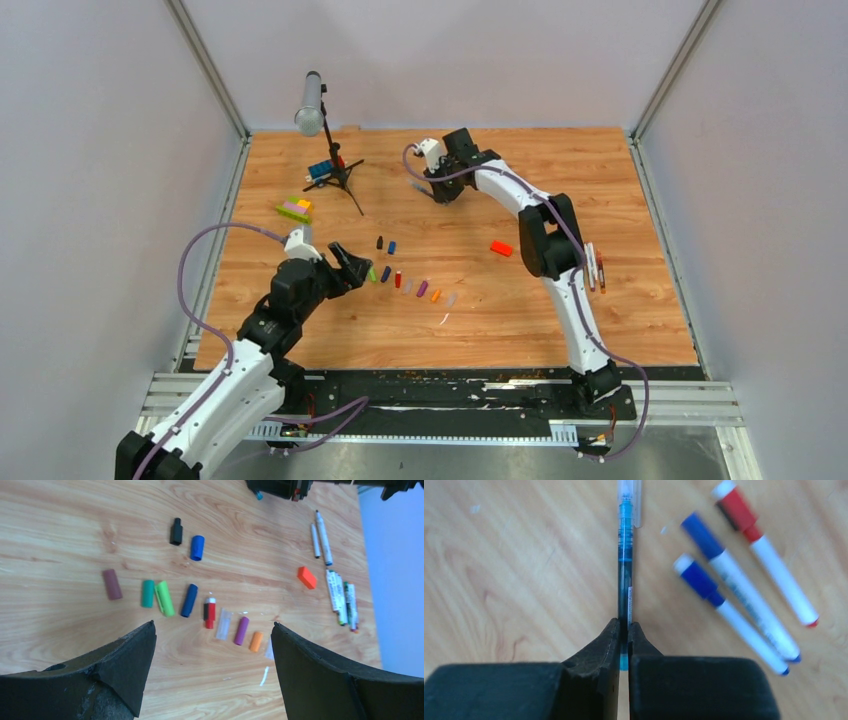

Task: Open the pen caps
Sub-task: Pick up the pen from the center of the board.

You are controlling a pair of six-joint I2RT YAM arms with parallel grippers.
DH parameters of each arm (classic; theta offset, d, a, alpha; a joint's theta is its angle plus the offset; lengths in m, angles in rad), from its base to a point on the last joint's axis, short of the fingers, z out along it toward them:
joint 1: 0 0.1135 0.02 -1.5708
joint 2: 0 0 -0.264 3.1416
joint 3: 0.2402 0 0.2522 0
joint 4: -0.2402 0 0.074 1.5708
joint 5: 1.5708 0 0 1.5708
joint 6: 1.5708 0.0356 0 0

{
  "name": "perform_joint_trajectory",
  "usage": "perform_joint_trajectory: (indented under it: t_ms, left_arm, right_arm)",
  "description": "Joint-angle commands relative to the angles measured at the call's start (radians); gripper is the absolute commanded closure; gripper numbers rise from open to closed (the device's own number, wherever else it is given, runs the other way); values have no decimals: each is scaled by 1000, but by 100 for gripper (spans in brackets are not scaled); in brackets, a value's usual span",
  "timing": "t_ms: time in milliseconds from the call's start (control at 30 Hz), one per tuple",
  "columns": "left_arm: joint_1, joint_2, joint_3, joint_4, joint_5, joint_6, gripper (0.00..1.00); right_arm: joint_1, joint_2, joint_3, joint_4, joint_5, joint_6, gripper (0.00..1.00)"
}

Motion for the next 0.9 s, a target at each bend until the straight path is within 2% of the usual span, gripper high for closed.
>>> perform_joint_trajectory:
  t_ms: [0,233,367,500,700,800,867]
  left_arm:
    - [6,2,-29,174,75,-133,9]
    - [6,-12,-33,186,115,-151,9]
    - [6,-14,-46,205,127,-165,9]
    - [6,-12,-58,219,142,-182,9]
    - [6,-36,-56,194,155,-174,9]
    - [5,-37,-65,204,163,-190,9]
    - [6,-31,-75,233,173,-217,9]
  right_arm:
    - [9,-120,-199,-114,-5,-90,100]
    - [15,-330,-522,-167,73,-106,99]
    - [28,-392,-607,-204,116,-127,91]
    - [42,-354,-552,-266,134,-127,84]
    - [77,-239,-364,-374,174,-136,77]
    - [86,-191,-301,-414,189,-140,77]
    - [88,-173,-296,-410,201,-143,80]
